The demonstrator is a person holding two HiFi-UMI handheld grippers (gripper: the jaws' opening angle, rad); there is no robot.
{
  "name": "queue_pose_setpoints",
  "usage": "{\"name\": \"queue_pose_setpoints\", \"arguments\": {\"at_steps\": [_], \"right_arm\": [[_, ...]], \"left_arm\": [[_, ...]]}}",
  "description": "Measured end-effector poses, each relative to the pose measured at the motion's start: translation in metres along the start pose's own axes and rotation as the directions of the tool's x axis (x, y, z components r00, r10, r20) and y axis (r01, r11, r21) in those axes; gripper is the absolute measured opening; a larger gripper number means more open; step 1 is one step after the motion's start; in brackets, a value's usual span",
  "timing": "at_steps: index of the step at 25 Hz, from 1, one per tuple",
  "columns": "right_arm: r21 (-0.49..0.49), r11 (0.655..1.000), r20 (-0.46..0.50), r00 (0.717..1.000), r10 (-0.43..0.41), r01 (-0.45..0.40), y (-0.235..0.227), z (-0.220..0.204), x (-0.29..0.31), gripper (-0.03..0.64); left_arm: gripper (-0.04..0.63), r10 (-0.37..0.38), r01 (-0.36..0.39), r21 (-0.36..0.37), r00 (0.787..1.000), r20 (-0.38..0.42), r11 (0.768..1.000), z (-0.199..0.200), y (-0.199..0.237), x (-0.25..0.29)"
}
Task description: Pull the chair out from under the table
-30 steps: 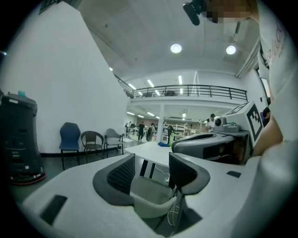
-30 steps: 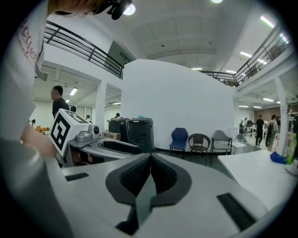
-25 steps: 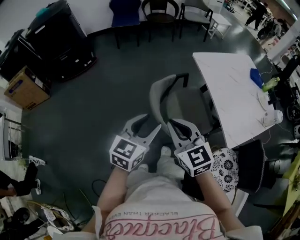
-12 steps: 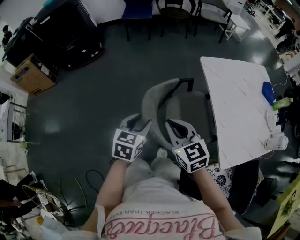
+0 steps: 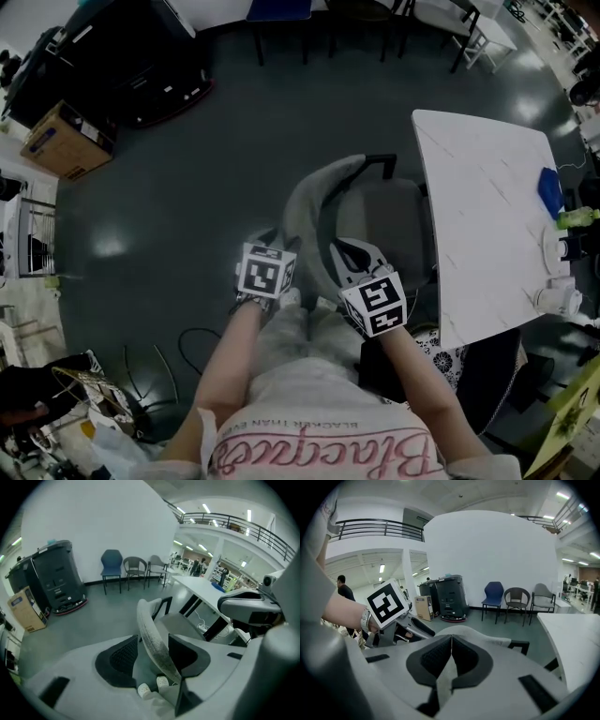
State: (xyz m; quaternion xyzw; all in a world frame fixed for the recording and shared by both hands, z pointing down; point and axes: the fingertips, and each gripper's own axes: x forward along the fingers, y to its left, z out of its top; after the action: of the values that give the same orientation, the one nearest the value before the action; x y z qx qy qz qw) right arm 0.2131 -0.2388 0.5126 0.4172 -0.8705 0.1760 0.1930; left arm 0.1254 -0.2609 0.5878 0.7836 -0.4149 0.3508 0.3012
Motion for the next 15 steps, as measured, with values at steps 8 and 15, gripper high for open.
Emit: {"name": "queue_pose_setpoints", "arguments": {"at_steps": [8, 15], "right_arm": [[0.079, 0.997, -0.059, 0.998, -0.002, 0.007, -0.016, -0.022, 0.021, 0.005], [0.115, 0.993, -0.096, 0.995, 0.010, 0.001, -0.025, -0.045, 0.022, 0.005]], "left_arm": [[0.186, -0.019, 0.007, -0.152, 0.996, -0.082, 0.988, 0.002, 0.007, 0.043], [0.138, 0.057, -0.075, -0.210, 0.994, -0.093, 0.975, 0.005, 0.013, 0.067]]}}
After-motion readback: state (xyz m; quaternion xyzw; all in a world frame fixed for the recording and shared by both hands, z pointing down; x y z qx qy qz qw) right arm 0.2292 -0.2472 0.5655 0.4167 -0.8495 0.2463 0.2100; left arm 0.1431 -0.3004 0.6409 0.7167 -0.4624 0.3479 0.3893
